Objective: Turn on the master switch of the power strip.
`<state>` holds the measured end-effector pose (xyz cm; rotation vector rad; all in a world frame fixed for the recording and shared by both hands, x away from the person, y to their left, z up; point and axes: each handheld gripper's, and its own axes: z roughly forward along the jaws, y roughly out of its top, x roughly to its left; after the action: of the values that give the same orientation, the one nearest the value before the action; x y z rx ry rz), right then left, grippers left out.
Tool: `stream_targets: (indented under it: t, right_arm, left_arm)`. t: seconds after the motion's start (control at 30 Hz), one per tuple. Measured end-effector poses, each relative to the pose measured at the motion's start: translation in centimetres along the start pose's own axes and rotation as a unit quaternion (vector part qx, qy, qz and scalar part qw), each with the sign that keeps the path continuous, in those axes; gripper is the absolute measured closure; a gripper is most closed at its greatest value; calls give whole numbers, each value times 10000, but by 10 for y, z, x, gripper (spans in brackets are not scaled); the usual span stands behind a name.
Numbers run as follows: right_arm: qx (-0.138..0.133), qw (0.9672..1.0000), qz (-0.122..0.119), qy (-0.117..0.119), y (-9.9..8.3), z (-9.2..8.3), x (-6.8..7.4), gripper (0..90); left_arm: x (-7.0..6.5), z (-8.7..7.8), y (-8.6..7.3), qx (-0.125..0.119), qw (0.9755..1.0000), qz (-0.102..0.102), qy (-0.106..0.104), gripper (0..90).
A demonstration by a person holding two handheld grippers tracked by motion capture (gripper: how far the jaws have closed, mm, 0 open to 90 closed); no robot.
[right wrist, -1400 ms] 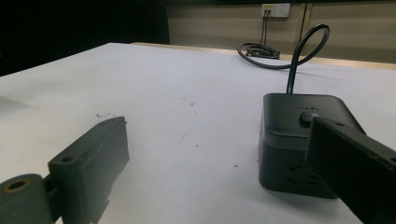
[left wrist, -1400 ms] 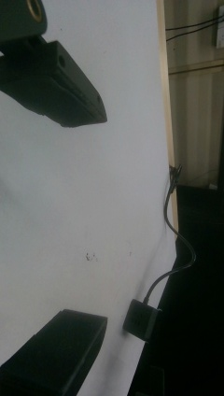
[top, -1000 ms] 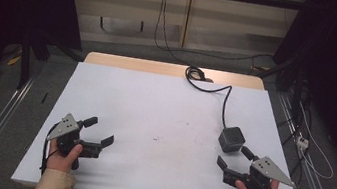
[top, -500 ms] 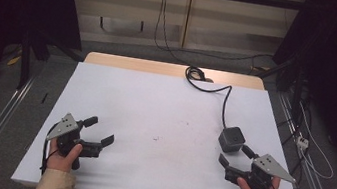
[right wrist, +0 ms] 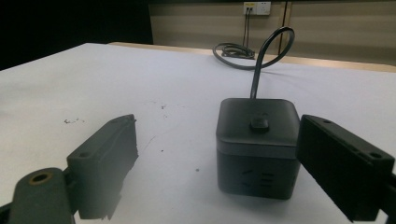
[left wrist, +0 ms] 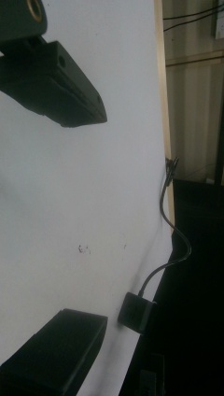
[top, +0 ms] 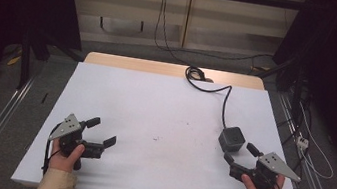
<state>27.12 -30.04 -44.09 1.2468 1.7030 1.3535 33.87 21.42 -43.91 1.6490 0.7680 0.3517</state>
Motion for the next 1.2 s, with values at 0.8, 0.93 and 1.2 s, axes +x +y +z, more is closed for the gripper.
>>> stream_targets:
  t: [0.8, 0.93, 1.2]
  right_arm:
    - [9, 9999, -114, -58, 7, 5, -3, 198]
    - [10, 9999, -108, -71, 9, 6, -4, 247]
    - [0, 9999, -129, -81, 12, 8, -6, 295]
  left_arm:
    - [-1, -1, 0, 53, 10000, 64, -34, 41]
    - [-1, -2, 0, 79, 9999, 95, -31, 41]
    - [-1, -3, -1, 73, 9999, 85, -21, 41]
